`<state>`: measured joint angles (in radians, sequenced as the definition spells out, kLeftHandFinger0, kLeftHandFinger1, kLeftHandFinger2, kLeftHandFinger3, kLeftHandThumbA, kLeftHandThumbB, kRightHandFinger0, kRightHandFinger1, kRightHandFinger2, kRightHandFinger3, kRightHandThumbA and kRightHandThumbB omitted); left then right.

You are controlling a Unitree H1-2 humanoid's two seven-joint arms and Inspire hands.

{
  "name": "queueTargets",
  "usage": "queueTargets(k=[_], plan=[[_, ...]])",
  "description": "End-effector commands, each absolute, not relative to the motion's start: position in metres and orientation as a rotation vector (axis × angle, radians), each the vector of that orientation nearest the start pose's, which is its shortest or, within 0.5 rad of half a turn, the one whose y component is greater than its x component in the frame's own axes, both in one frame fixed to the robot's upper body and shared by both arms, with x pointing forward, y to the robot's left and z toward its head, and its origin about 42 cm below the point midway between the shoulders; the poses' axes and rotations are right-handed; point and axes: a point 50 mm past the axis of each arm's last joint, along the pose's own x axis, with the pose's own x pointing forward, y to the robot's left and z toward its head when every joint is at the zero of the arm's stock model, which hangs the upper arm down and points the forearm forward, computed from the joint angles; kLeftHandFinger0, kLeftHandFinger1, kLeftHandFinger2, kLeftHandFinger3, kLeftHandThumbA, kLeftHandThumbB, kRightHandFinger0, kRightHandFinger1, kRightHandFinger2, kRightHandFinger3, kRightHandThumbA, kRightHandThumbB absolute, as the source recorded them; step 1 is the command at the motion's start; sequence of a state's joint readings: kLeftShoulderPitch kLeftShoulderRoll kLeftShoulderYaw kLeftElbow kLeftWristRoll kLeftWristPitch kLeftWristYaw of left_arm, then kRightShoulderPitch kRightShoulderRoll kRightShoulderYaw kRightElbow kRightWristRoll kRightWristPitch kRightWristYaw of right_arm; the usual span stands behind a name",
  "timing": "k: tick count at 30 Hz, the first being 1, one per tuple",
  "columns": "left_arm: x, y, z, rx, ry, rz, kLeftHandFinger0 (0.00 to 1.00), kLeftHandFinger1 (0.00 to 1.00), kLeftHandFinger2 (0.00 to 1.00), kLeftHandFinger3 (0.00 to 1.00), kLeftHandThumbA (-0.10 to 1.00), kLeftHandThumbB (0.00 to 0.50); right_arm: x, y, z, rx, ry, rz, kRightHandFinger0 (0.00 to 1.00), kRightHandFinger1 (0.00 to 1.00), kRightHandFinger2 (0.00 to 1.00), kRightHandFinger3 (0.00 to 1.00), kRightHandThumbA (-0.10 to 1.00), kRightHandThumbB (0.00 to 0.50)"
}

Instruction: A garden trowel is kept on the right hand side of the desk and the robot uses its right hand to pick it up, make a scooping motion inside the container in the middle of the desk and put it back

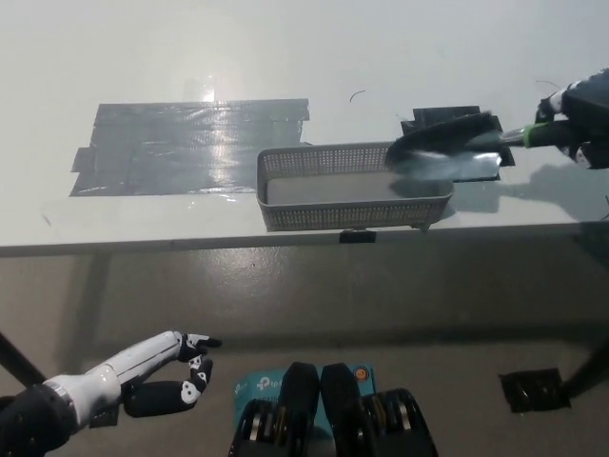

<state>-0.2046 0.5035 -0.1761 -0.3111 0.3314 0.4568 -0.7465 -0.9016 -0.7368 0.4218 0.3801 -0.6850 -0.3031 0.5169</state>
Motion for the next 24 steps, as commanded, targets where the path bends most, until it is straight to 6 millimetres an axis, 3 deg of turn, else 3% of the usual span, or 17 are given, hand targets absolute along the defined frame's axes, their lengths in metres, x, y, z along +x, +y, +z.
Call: queueTargets(k=[1, 2, 5, 6, 7, 9, 12, 15, 17, 20, 22, 24], plan=[[0.319, 0.274, 0.216, 0.839, 0.205, -0.679, 1.0, 0.96, 0.97, 1.0, 0.82, 0.0, 0.493, -0.307, 0.406, -1.831, -0.481, 0.517, 0.0, 0.17, 0.44, 0.3, -0.1, 0.04], [0.319, 0.274, 0.217, 0.837, 0.203, -0.682, 1.0, 0.96, 0.96, 1.0, 0.82, 0.0, 0.491, -0.306, 0.408, -1.862, -0.476, 0.523, 0.0, 0.14, 0.42, 0.25, -0.1, 0.007], [0.321, 0.274, 0.22, 0.85, 0.196, -0.683, 1.0, 0.93, 0.93, 1.0, 0.85, 0.0, 0.488, -0.302, 0.41, -1.961, -0.449, 0.561, 0.0, 0.15, 0.49, 0.2, -0.1, 0.0], [0.321, 0.274, 0.22, 0.855, 0.197, -0.681, 1.0, 0.94, 0.93, 1.0, 0.86, 0.0, 0.489, -0.302, 0.411, -1.984, -0.43, 0.571, 0.0, 0.18, 0.49, 0.26, -0.1, 0.0], [0.321, 0.274, 0.221, 0.854, 0.195, -0.685, 1.0, 0.94, 0.93, 1.0, 0.86, 0.0, 0.489, -0.304, 0.41, -1.998, -0.432, 0.571, 0.0, 0.14, 0.43, 0.25, -0.1, 0.0], [0.321, 0.274, 0.222, 0.855, 0.196, -0.689, 1.0, 0.96, 0.94, 1.0, 0.83, 0.0, 0.49, -0.306, 0.41, -2.041, -0.372, 0.563, 0.0, 0.13, 0.42, 0.3, -0.1, 0.001], [0.321, 0.274, 0.223, 0.859, 0.195, -0.694, 1.0, 0.97, 0.94, 1.0, 0.83, 0.0, 0.492, -0.307, 0.413, -2.062, -0.334, 0.555, 0.0, 0.1, 0.37, 0.26, -0.1, 0.0], [0.32, 0.271, 0.223, 0.85, 0.191, -0.703, 1.0, 0.95, 0.93, 1.0, 0.84, 0.0, 0.493, -0.304, 0.416, -2.115, -0.262, 0.55, 0.0, 0.1, 0.35, 0.4, -0.1, 0.0], [0.321, 0.27, 0.223, 0.854, 0.19, -0.71, 1.0, 0.94, 0.92, 1.0, 0.84, 0.0, 0.497, -0.295, 0.421, -2.142, -0.203, 0.543, 0.0, 0.1, 0.32, 0.56, -0.1, 0.0], [0.322, 0.269, 0.224, 0.857, 0.191, -0.709, 1.0, 0.96, 0.94, 1.0, 0.86, 0.0, 0.498, -0.289, 0.425, -2.16, -0.21, 0.537, 0.0, 0.03, 0.21, 0.59, -0.1, 0.0], [0.322, 0.269, 0.225, 0.852, 0.19, -0.713, 1.0, 0.95, 0.95, 1.0, 0.88, 0.0, 0.5, -0.281, 0.426, -2.179, -0.185, 0.538, 0.03, 0.07, 0.24, 0.64, -0.09, 0.0], [0.323, 0.267, 0.226, 0.855, 0.187, -0.717, 1.0, 0.96, 0.96, 1.0, 0.88, 0.0, 0.501, -0.277, 0.427, -2.183, -0.167, 0.533, 0.0, 0.04, 0.18, 0.64, -0.01, 0.0]])
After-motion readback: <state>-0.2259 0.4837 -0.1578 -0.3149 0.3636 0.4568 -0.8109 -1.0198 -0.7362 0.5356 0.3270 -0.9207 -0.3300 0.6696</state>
